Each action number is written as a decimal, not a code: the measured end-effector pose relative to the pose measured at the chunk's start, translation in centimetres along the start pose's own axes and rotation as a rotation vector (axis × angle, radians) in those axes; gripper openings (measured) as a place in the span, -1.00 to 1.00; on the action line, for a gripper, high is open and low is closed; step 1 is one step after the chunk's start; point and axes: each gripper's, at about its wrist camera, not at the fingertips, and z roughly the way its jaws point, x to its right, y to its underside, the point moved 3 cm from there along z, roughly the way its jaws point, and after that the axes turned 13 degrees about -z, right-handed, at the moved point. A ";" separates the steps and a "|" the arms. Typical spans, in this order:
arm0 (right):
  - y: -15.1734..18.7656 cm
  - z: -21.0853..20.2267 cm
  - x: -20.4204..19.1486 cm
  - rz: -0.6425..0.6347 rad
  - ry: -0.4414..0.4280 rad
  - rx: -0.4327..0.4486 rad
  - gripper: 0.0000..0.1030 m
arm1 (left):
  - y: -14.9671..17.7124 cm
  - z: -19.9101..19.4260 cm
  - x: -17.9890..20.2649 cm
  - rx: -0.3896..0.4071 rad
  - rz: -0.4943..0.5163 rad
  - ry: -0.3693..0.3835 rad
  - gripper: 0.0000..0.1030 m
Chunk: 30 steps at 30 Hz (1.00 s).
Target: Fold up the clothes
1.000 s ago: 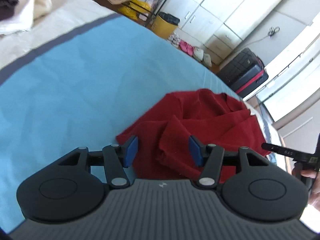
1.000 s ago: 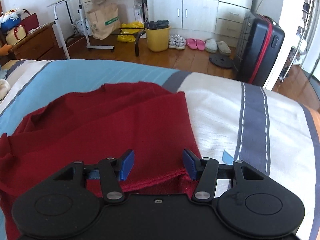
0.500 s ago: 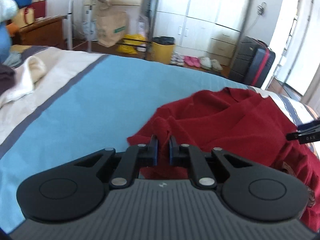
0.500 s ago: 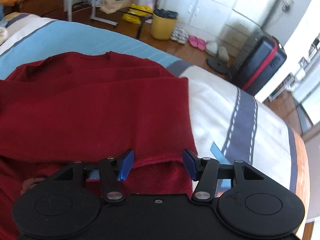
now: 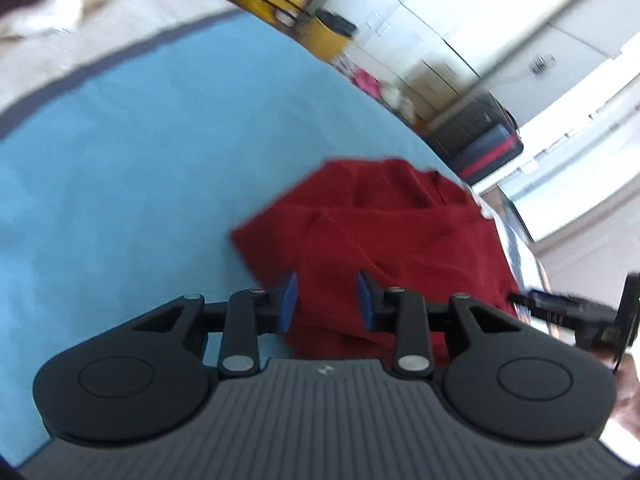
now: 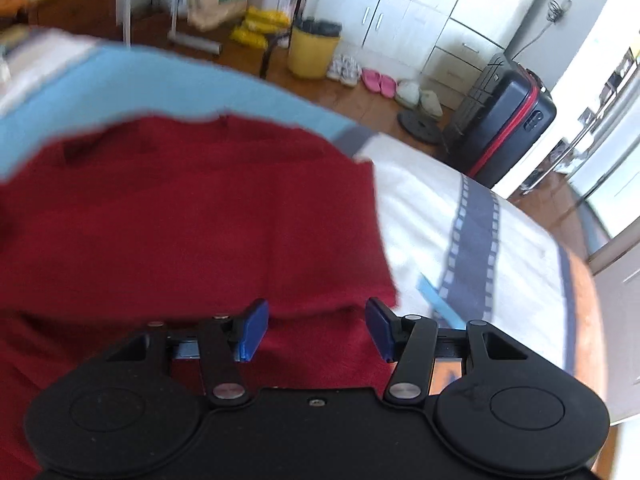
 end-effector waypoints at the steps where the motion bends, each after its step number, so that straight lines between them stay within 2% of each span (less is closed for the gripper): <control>1: -0.4 -0.7 -0.5 0.030 -0.033 0.023 0.15 | 0.3 0.6 0.0 -0.022 0.014 -0.022 -0.39; 4: -1.1 -2.2 -2.8 0.058 -0.106 0.076 0.15 | 1.5 1.9 0.2 -0.038 0.008 -0.053 -0.40; 5: -1.2 -2.6 -3.9 0.050 -0.137 0.087 0.15 | 1.4 1.9 0.2 -0.022 0.010 -0.049 -0.47; 6: -1.3 -3.0 -5.2 0.028 -0.174 0.097 0.15 | 1.4 1.9 0.3 -0.004 0.016 -0.045 -0.86; 9: -1.2 -4.1 -9.0 -0.091 -0.240 0.093 0.15 | 1.3 1.1 1.6 0.069 0.107 -0.069 -0.86; 13: -0.4 -6.2 -12.3 -0.197 -0.299 0.106 0.15 | 2.0 -1.4 3.5 0.114 0.192 -0.030 -0.86; 15: 0.2 -7.1 -12.7 -0.157 -0.338 0.102 0.15 | 2.3 -2.3 3.9 0.107 0.204 -0.028 -0.86; 18: 1.0 -7.9 -12.8 -0.107 -0.381 0.091 0.15 | 2.8 -2.9 3.3 0.040 0.170 -0.065 -0.85; 19: 1.3 -8.2 -12.9 -0.103 -0.379 0.088 0.15 | 3.1 -2.8 3.0 0.012 0.165 -0.081 -0.80; 21: 2.0 -8.9 -12.9 -0.094 -0.378 0.089 0.15 | 4.1 -1.5 2.2 -0.056 0.177 -0.189 -0.74; 23: 2.8 -9.3 -12.7 -0.077 -0.375 0.091 0.15 | 4.6 -0.1 1.3 -0.085 0.181 -0.289 -0.71; 25: 3.7 -9.2 -12.0 -0.049 -0.362 0.078 0.15 | 4.6 -0.2 1.3 -0.085 0.168 -0.294 -0.63; 26: 4.3 -9.1 -11.6 -0.034 -0.351 0.069 0.15 | 4.5 -0.8 1.8 -0.054 0.184 -0.291 -0.58; 28: 5.5 -8.9 -10.6 -0.004 -0.330 0.049 0.15 | 4.3 -2.2 2.8 0.009 0.218 -0.285 -0.01; 29: 6.0 -8.8 -10.1 0.001 -0.314 0.027 0.15 | 4.3 -2.9 3.3 0.040 0.236 -0.282 0.07; 30: 6.7 -8.5 -9.4 0.010 -0.275 -0.033 0.15 | 4.4 -3.6 3.8 0.065 0.263 -0.277 0.11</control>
